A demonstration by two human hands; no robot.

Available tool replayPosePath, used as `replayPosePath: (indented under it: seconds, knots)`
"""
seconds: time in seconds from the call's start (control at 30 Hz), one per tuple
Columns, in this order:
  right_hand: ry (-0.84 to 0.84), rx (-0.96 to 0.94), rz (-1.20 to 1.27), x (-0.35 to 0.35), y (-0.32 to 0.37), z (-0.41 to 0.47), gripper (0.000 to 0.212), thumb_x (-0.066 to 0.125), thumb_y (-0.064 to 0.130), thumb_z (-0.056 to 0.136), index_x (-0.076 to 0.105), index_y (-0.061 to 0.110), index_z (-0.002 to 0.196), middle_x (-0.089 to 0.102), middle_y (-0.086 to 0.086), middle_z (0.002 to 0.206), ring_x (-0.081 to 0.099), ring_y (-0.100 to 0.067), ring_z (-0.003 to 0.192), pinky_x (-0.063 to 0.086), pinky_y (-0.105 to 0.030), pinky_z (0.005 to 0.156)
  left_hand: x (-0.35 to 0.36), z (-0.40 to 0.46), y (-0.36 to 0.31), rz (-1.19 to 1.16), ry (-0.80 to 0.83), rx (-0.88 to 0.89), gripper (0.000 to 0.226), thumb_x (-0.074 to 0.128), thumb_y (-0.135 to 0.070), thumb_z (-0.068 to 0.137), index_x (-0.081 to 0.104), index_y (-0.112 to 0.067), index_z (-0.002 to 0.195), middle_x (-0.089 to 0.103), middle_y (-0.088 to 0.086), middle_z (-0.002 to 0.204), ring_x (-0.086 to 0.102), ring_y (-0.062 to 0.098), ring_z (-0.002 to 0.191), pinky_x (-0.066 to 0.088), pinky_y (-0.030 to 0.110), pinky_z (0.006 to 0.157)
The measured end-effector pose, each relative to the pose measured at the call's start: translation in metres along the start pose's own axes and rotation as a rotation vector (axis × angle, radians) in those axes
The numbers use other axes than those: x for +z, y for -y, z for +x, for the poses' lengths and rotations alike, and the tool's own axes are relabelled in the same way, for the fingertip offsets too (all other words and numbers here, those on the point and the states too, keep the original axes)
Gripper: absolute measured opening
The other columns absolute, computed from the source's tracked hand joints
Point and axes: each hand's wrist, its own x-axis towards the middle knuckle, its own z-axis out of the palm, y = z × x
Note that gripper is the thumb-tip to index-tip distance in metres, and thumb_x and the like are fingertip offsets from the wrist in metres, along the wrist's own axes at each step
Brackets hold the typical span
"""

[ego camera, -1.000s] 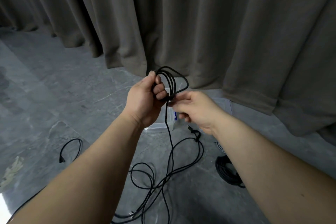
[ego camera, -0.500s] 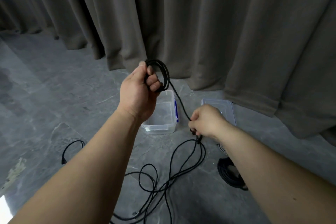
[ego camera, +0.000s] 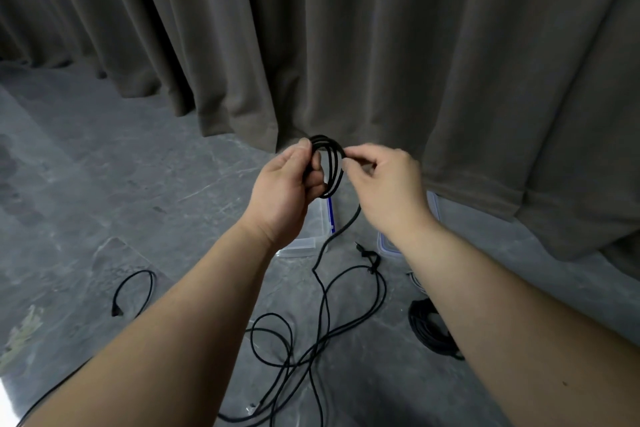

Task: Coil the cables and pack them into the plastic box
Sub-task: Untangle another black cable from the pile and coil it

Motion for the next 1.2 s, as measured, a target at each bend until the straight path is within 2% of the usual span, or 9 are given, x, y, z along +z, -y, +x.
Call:
replayPosePath:
  seconds: [0.27,0.37,0.53,0.7,0.83,0.9,0.97,1.1,1.2]
  knots:
    - [0.064,0.006,0.12,-0.004,0.001,-0.002,0.025,0.053,0.021,0.095,0.072,0.02,0.111,0.068,0.009,0.079,0.058,-0.004,0.071,0.047,-0.026,0.069,0.014,-0.006,0.0,-0.005,0.104,-0.031,0.043,0.028,-0.034,0.105,0.049,-0.008,0.078,0.032,-0.006,0.049,0.025,0.007,0.046,0.024,0.018,0.048]
    - [0.108,0.073,0.252,-0.008,0.001,-0.003,0.023,0.051,0.019,0.097,0.073,0.014,0.091,0.061,0.007,0.062,0.048,-0.005,0.055,0.045,-0.035,0.06,0.016,-0.008,-0.001,-0.032,0.141,-0.061,0.05,0.025,-0.039,0.105,0.052,-0.007,0.078,0.035,-0.003,0.049,0.032,0.008,0.044,0.033,0.017,0.048]
    - [0.121,0.211,0.477,-0.011,0.009,-0.003,0.033,0.05,0.014,0.098,0.067,0.021,0.07,0.061,0.004,0.049,0.049,-0.007,0.042,0.035,-0.019,0.045,0.017,-0.009,-0.002,0.043,0.198,-0.047,0.046,0.023,-0.034,0.106,0.053,-0.005,0.086,0.048,0.0,0.054,0.046,0.013,0.05,0.042,0.021,0.056]
    - [0.167,0.248,0.497,-0.012,0.005,0.001,0.041,0.052,0.02,0.097,0.064,0.024,0.058,0.063,-0.018,0.06,0.049,-0.018,0.044,0.034,-0.02,0.04,0.014,-0.008,-0.003,0.167,0.211,-0.033,0.042,0.028,-0.031,0.105,0.052,-0.006,0.081,0.047,0.001,0.054,0.048,0.015,0.053,0.043,0.022,0.058]
    - [0.175,0.18,0.247,-0.013,-0.003,0.006,0.03,0.053,0.033,0.094,0.071,0.012,0.083,0.064,-0.019,0.069,0.049,-0.019,0.051,0.048,-0.028,0.053,0.013,-0.007,-0.004,0.147,0.181,-0.057,0.043,0.031,-0.03,0.105,0.044,-0.01,0.069,0.035,-0.003,0.05,0.033,0.012,0.048,0.034,0.021,0.051]
    - [0.112,0.074,0.086,-0.012,-0.004,0.005,0.03,0.053,0.039,0.09,0.071,0.022,0.108,0.069,-0.001,0.076,0.06,-0.015,0.068,0.054,-0.034,0.073,0.014,-0.006,-0.005,0.066,0.132,-0.068,0.042,0.034,-0.028,0.105,0.04,-0.012,0.067,0.031,-0.004,0.05,0.029,0.01,0.047,0.032,0.019,0.048]
    - [0.061,-0.033,-0.01,-0.013,-0.001,0.001,0.035,0.056,0.029,0.093,0.06,0.03,0.128,0.07,0.0,0.082,0.058,-0.015,0.072,0.05,-0.031,0.074,0.014,-0.006,-0.005,0.001,0.113,-0.083,0.042,0.034,-0.028,0.105,0.037,-0.014,0.065,0.029,-0.005,0.05,0.029,0.009,0.045,0.032,0.018,0.047]
    - [0.196,-0.114,-0.13,-0.014,0.003,-0.003,0.044,0.05,0.023,0.098,0.045,0.03,0.141,0.058,-0.003,0.072,0.048,-0.018,0.064,0.042,-0.028,0.065,0.015,-0.007,-0.004,-0.038,0.12,-0.123,0.045,0.032,-0.033,0.105,0.033,-0.015,0.063,0.033,-0.004,0.051,0.034,0.011,0.047,0.034,0.02,0.052]
    - [0.214,-0.097,-0.117,-0.009,0.0,-0.006,0.04,0.049,0.021,0.098,0.051,0.028,0.137,0.068,-0.004,0.085,0.06,-0.022,0.078,0.049,-0.032,0.074,0.015,-0.008,-0.002,-0.024,0.158,-0.132,0.045,0.032,-0.035,0.104,0.037,-0.015,0.064,0.038,-0.002,0.051,0.039,0.012,0.049,0.032,0.027,0.059]
